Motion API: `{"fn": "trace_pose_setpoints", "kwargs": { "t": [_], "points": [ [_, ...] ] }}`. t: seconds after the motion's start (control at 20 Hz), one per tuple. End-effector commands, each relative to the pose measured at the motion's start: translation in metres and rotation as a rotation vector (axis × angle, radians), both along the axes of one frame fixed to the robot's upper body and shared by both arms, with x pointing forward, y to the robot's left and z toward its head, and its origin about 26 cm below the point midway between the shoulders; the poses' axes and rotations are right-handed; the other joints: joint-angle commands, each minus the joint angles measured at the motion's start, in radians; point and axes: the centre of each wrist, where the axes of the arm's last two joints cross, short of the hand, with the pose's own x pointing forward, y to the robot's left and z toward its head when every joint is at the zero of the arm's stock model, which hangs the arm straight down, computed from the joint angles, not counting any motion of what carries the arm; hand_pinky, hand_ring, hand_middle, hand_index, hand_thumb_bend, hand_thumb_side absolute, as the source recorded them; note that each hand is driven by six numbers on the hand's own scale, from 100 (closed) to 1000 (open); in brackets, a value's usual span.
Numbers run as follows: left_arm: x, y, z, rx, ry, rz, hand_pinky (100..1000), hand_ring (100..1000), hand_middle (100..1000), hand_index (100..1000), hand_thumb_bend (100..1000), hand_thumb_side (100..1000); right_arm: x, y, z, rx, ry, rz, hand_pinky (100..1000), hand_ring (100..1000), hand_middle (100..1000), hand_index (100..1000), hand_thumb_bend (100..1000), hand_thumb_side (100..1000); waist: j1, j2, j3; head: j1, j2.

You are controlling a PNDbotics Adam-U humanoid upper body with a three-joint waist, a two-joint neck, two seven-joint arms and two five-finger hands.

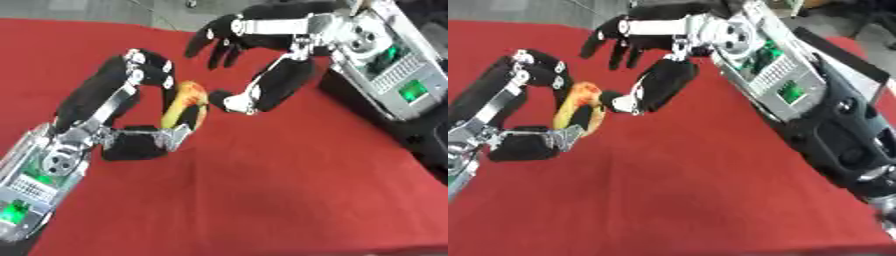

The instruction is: Pick up the objects with one hand, pass them to the other hand, and then place them into the box on the other side of the table.

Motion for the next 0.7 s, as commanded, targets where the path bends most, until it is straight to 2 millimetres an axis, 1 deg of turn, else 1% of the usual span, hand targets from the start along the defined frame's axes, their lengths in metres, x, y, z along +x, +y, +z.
{"fn": "trace_pose_setpoints", "kwargs": {
  "t": [0.05, 0.15, 0.3, 0.5, 0.7],
  "points": [
    [-0.0022, -0.0016, 0.0096, -0.022, -0.017, 0.007, 600, 487, 427, 372, 100, 159, -0.0046, 0.0013, 0.0067, -0.035, 0.058, -0.032, 801, 817, 939, 882, 187, 220, 0.003, -0.031, -0.001, 0.006, 0.027],
    [-0.0031, -0.0017, 0.0109, -0.018, -0.049, 0.012, 600, 490, 430, 376, 100, 148, -0.0047, 0.0026, 0.0058, -0.037, 0.063, -0.030, 800, 817, 938, 882, 190, 218, 0.003, -0.032, -0.002, 0.010, 0.033],
    [-0.0018, -0.0021, 0.0104, -0.008, -0.094, 0.022, 599, 490, 433, 379, 100, 142, -0.0048, 0.0042, 0.0046, -0.039, 0.066, -0.028, 799, 816, 937, 881, 195, 215, 0.002, -0.031, -0.002, 0.013, 0.032],
    [0.0047, -0.0029, 0.0058, -0.004, -0.128, 0.037, 598, 489, 434, 381, 100, 138, -0.0049, 0.0056, 0.0036, -0.044, 0.066, -0.029, 799, 816, 936, 881, 194, 209, 0.002, -0.030, -0.001, 0.014, 0.021],
    [0.0069, -0.0042, 0.0051, -0.003, -0.167, 0.034, 598, 493, 438, 384, 100, 129, -0.0048, 0.0062, 0.0022, -0.046, 0.063, -0.039, 798, 817, 933, 876, 190, 201, 0.002, -0.029, 0.001, 0.012, 0.007]
  ]
}}
